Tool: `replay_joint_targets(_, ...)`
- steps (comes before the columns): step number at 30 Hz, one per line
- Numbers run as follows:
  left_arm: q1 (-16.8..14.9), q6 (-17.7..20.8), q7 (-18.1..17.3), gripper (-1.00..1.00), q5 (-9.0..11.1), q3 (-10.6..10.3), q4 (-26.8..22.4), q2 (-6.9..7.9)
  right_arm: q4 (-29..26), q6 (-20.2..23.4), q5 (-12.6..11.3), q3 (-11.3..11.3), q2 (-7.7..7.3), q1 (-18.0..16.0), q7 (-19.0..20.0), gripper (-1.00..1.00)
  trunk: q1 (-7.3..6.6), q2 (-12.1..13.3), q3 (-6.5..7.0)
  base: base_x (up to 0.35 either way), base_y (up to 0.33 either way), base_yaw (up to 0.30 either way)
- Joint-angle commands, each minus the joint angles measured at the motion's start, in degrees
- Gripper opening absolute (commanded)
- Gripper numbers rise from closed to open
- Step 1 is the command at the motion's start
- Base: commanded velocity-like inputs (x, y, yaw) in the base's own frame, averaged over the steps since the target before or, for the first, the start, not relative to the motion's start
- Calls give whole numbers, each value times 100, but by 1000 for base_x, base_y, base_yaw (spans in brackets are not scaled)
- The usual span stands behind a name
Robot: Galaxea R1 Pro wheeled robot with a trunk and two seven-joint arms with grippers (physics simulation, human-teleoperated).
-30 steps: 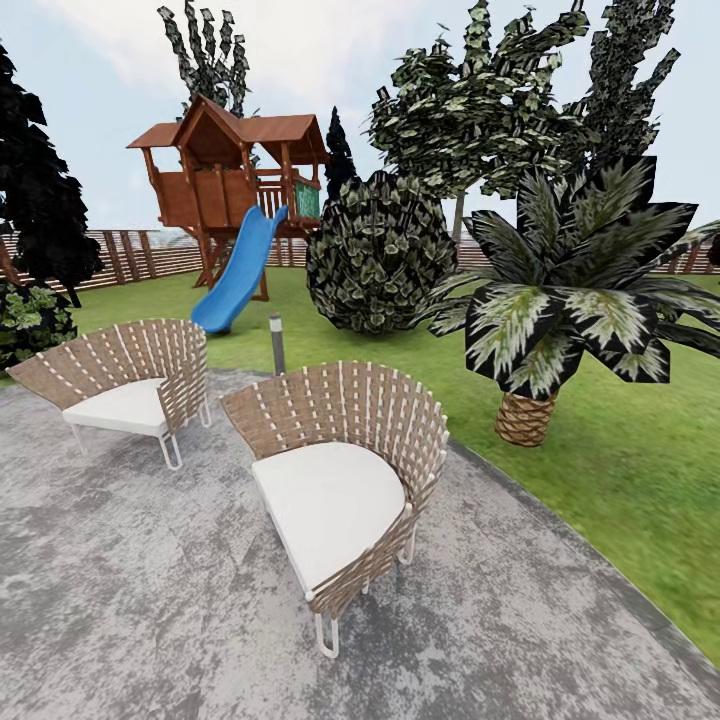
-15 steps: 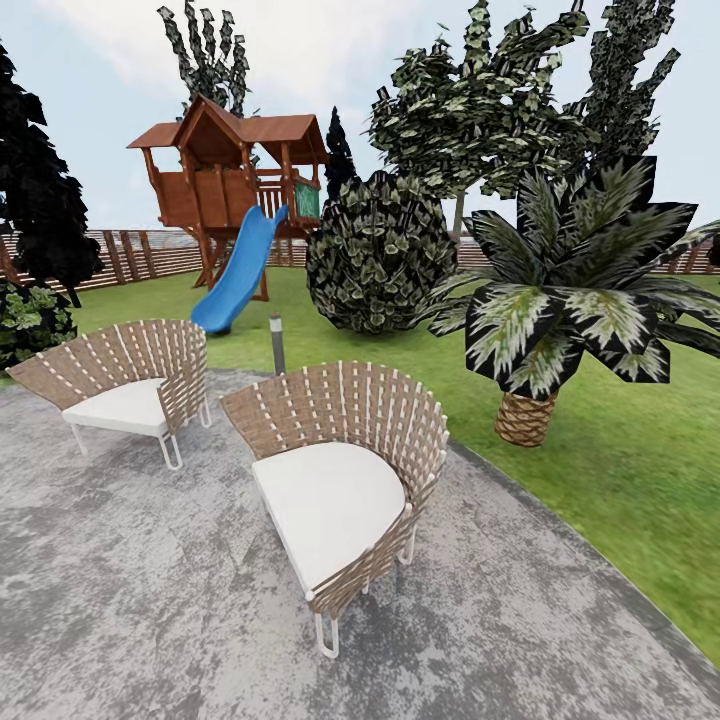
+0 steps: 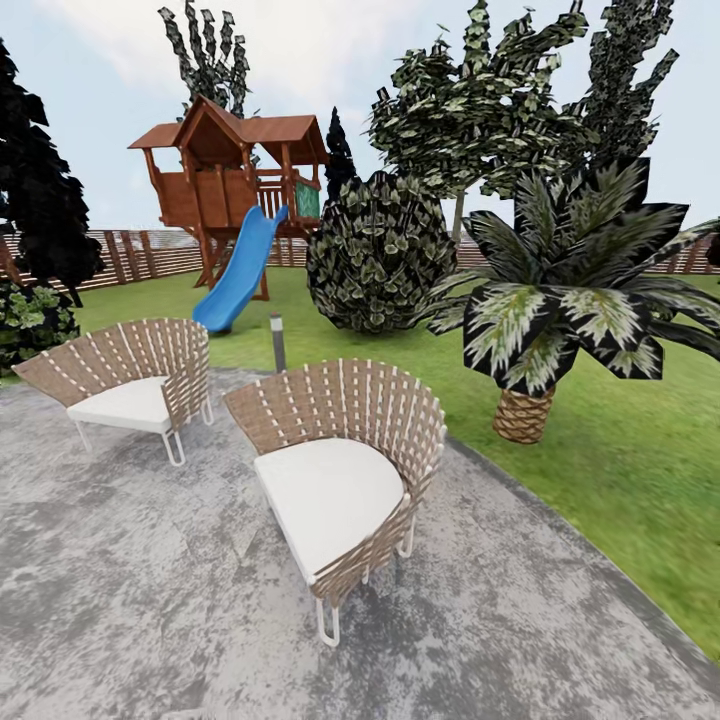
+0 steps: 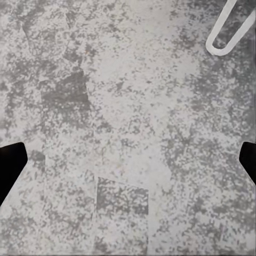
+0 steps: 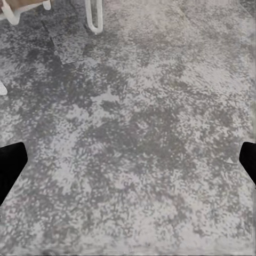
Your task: In the garden, pick up the pesticide atomizer on the floor and spray pesticide onto both trees until each tree trunk is fully covered.
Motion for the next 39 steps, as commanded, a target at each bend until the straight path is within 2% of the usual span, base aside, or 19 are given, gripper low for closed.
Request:
replay_joint_targets(1, -5, -99, -7, 100, 0, 13, 20, -3, 8, -18, 1, -3, 0, -3, 2, 100, -4, -3, -6, -321, 0, 0)
replay_joint_targets(2, -8, -351, -5, 100, 2, 11, 100, -6, 17, -18, -2, -3, 0, -3, 1, 100, -4, -3, -6, -328, 0, 0)
replay_joint_targets(4, -10, -618, -4, 100, 13, 17, 250, -7, 26, -13, -6, -1, 1, -3, 0, 100, -4, -3, -6, -331, 0, 0)
replay_joint_targets(9, -11, -815, -3, 100, 23, 15, 380, -12, 159, -9, -16, -4, 1, -4, 11, 100, -4, -3, -6, -334, 15, 0)
replay_joint_targets(20, -11, -835, -10, 100, -18, 20, 396, -9, 190, -9, -21, -10, 1, -3, 22, 100, -4, -3, -6, -335, 87, -41)
replay_joint_targets(33, -11, -835, -4, 100, -37, 21, 394, -8, 199, -9, -25, -13, 1, -3, 16, 100, -4, -3, -6, -331, 91, -252)
replay_joint_targets(39, -11, -827, 36, 100, -31, 32, 337, -16, 199, -9, -26, -17, 1, -3, 7, 100, -4, -3, -6, -58, 14, -266)
